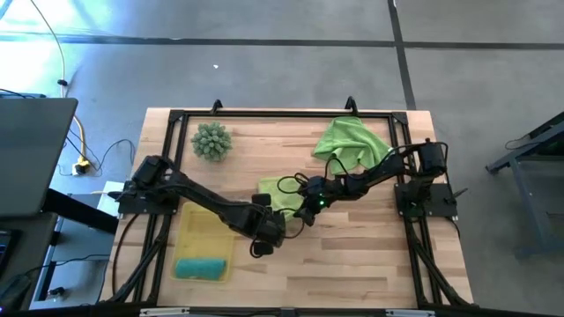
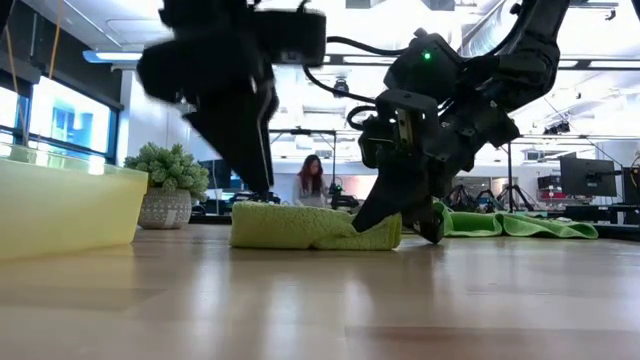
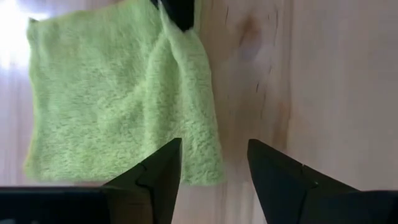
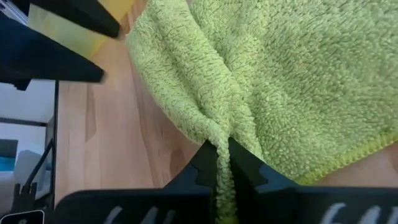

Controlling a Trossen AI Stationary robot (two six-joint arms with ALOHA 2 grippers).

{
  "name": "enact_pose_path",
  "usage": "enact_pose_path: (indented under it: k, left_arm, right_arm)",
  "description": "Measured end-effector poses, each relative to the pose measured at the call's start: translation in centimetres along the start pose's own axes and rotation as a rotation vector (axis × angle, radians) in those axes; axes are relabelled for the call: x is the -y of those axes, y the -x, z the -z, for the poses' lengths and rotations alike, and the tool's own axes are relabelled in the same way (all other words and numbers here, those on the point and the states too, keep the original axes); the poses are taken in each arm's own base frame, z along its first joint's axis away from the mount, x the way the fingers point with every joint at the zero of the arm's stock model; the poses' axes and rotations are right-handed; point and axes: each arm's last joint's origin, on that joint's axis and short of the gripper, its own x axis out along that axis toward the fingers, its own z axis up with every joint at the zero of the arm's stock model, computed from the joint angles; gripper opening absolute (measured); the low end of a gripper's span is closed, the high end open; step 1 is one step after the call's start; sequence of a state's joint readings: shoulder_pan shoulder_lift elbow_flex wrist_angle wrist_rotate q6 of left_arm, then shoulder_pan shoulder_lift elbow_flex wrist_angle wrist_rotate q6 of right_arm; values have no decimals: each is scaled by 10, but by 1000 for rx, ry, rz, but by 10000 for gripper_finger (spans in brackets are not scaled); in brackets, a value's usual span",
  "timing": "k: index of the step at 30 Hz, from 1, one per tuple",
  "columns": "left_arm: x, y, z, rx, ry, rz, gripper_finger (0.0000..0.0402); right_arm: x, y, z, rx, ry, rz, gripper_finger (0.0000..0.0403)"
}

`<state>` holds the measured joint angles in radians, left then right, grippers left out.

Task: Roll microfiber towels into tight, uniform cylinder then place into a basket
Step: Roll the light green towel

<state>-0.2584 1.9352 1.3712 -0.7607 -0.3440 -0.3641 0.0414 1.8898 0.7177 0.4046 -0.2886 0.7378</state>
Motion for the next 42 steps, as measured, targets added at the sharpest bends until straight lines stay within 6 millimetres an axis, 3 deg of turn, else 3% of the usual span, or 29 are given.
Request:
enact_pose_path:
  k: [6, 12, 15, 20, 23, 27, 33, 38, 42]
  left_arm:
    - [6, -28, 5, -54, -28, -87, 175]
    - [5, -41, 10, -96, -13, -151, 163]
    - [2, -41, 11, -131, 13, -131, 126]
    - [-4, -42, 9, -176, 45, -13, 24]
    - [-8, -43, 6, -208, 73, 77, 10]
    - [-12, -43, 5, -228, 79, 135, 7]
    - [-21, -45, 1, -275, 117, 296, 4]
    - [-29, -48, -1, -312, 138, 418, 2]
    - [-34, -49, -2, -321, 143, 486, 1]
  right_arm:
    - [0, 0, 0, 1, 1, -1, 3]
    - [0, 0, 0, -1, 4, -2, 3]
    - [-1, 0, 1, -10, 29, -6, 3]
    - [-5, -2, 6, -24, 123, -12, 3]
    - [-8, -2, 10, -39, 235, -24, 11]
    - [-15, 3, 11, -39, 373, -48, 55]
    - [-26, 25, 9, -85, 564, -93, 115]
    - [-45, 45, 16, -111, 792, -93, 123]
    - [-62, 49, 27, -52, 1124, -5, 123]
